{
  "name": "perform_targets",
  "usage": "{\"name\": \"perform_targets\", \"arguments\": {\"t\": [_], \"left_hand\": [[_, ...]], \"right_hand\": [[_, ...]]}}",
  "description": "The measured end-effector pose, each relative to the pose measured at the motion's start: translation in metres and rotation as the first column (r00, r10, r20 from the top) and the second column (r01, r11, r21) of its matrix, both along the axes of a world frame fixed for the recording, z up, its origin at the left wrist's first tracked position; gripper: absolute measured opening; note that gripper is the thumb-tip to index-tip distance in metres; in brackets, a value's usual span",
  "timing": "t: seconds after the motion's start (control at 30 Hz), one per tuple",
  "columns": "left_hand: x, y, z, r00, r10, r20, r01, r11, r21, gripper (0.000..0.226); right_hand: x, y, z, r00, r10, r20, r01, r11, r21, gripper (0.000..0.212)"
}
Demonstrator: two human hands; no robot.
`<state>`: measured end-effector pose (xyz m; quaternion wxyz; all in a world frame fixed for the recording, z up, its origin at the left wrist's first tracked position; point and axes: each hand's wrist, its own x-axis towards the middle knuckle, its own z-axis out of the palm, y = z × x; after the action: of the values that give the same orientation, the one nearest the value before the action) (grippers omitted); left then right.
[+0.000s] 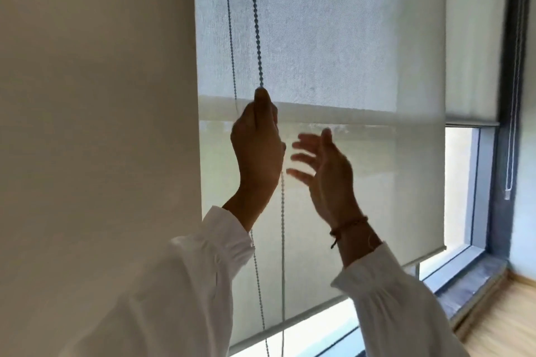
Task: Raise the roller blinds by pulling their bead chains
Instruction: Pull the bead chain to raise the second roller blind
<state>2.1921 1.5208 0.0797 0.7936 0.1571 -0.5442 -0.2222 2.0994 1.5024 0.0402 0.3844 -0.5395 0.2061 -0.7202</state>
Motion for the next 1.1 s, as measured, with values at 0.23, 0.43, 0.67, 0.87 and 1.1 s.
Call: {"name": "perform_targets", "arguments": {"t": [0.23, 0.43, 0.67, 0.87, 1.1], "left_hand": [[-0.011, -0.015, -0.1, 0.958, 0.232, 0.169, -0.227, 0.973, -0.05, 0.037], [-0.004, -0.018, -0.118, 0.942, 0.218, 0.256, -0.205, 0.976, -0.075, 0.036], [0.021, -0.022, -0.069, 0.961, -0.071, 0.267, -0.015, 0.952, 0.307, 0.046], [0.034, 0.001, 0.018, 0.954, -0.265, 0.139, 0.237, 0.953, 0.189, 0.033], [0.011, 0.004, 0.032, 0.987, -0.158, 0.011, 0.151, 0.958, 0.243, 0.04]], "right_hand": [[0.02, 0.017, 0.063, 0.971, 0.175, -0.164, -0.185, 0.982, -0.046, 0.029], [0.048, 0.018, 0.08, 0.998, -0.057, 0.018, 0.059, 0.994, -0.092, 0.041], [0.046, 0.016, 0.065, 0.944, -0.33, 0.03, 0.325, 0.906, -0.272, 0.048], [0.059, 0.015, 0.002, 0.931, -0.363, -0.042, 0.345, 0.913, -0.219, 0.043], [0.058, 0.008, -0.078, 0.928, -0.35, -0.129, 0.323, 0.927, -0.189, 0.037]]}}
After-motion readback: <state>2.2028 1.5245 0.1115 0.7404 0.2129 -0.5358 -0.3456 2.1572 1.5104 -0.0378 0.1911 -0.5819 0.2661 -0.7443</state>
